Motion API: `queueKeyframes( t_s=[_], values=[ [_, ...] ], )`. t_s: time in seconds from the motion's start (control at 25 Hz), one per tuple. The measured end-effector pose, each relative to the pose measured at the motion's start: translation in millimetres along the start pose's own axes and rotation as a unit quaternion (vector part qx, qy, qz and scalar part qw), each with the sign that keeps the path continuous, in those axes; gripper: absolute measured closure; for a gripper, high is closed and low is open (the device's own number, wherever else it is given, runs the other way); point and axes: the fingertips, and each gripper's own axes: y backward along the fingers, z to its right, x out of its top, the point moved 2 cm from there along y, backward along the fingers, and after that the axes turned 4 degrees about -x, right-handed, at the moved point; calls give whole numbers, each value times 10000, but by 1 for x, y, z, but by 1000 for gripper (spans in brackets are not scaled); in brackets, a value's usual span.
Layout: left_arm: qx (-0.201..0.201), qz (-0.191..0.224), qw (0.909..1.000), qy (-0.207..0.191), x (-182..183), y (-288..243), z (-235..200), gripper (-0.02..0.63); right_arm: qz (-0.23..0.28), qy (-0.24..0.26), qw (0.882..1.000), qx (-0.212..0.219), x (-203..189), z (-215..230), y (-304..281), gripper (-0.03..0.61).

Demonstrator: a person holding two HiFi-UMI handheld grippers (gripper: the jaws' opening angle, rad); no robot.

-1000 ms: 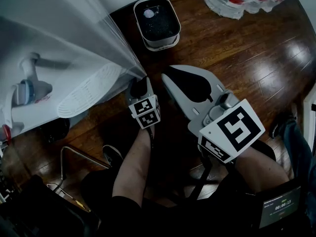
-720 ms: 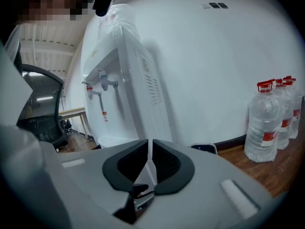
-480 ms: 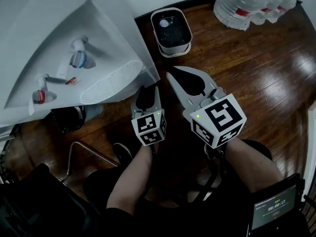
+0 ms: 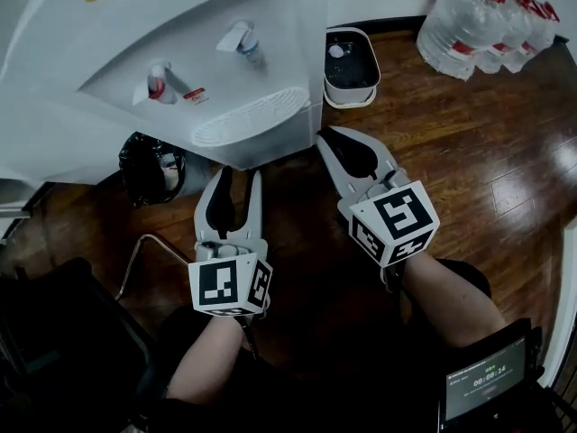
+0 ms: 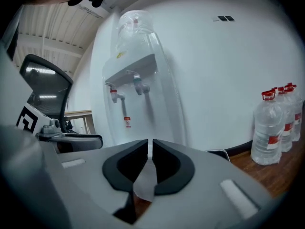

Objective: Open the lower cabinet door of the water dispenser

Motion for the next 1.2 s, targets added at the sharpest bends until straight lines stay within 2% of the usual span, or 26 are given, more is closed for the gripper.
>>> queueKeyframes(
  t_s=[0.2,0.36,0.56,0.92,1.2],
  values=[
    [-38,165,9991,400,2,27,-3,425,80,111,9997,202,1,-32,15,546],
    [-53,401,9989,219,10,53,7,425,203,302,9990,248,-2,-52,36,546],
    [-5,288,9994,195,-10,88,22,425,436,481,9978,149,2,-68,63,546],
    [49,183,9998,78,-25,99,36,425,382,517,9976,265,-9,-90,82,546],
    [4,249,9997,62,-23,109,50,425,395,525,9978,93,-16,-86,99,546]
  ],
)
